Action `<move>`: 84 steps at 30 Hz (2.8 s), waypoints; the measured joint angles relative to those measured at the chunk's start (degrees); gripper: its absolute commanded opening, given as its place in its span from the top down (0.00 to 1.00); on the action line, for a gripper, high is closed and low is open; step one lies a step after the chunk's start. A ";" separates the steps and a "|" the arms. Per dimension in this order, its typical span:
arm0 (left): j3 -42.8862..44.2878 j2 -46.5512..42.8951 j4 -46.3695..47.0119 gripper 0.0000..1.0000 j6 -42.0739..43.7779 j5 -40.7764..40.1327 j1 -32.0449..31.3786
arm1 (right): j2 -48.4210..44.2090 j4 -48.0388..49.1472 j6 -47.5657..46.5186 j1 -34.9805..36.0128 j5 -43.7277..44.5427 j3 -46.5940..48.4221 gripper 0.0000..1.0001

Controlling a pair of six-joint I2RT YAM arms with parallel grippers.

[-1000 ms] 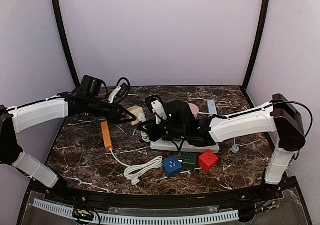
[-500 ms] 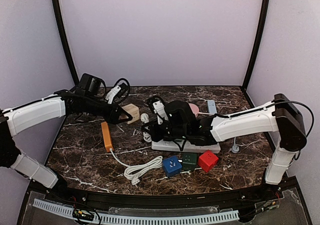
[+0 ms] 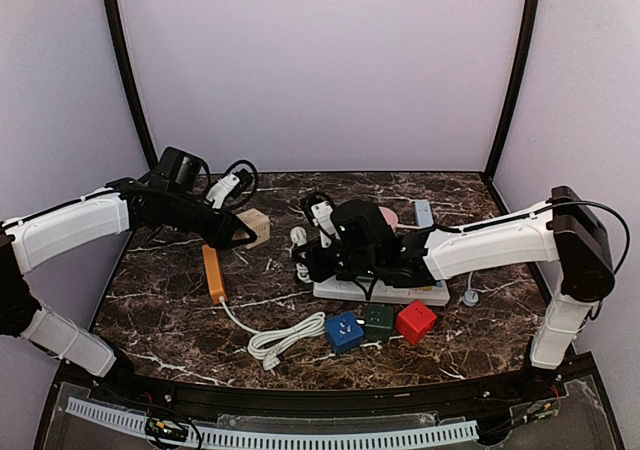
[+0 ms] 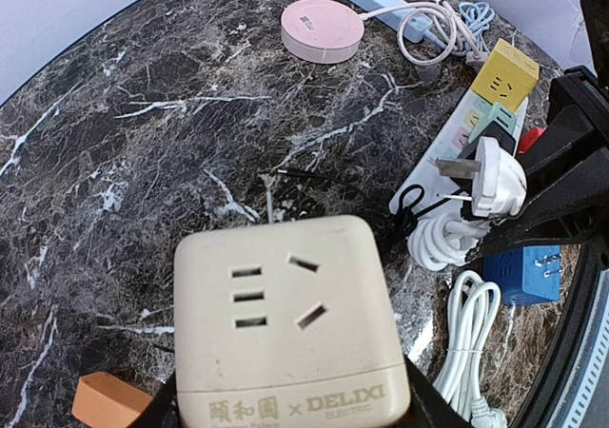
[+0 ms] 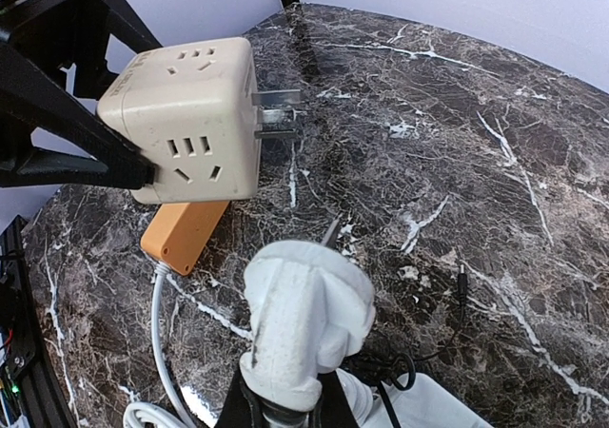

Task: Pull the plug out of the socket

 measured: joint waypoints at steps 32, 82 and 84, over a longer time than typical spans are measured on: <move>-11.82 3.19 5.88 0.82 -21.16 -13.64 0.00 | -4.26 -4.66 -3.23 0.00 2.16 2.25 1.00; -14.36 -16.52 8.28 0.03 -18.64 -6.16 -0.22 | -2.29 -8.50 -2.05 2.21 0.59 7.74 0.03; -12.39 -14.51 8.00 0.03 -17.88 -3.30 -0.98 | -6.10 -10.56 -1.49 1.64 2.67 5.27 0.01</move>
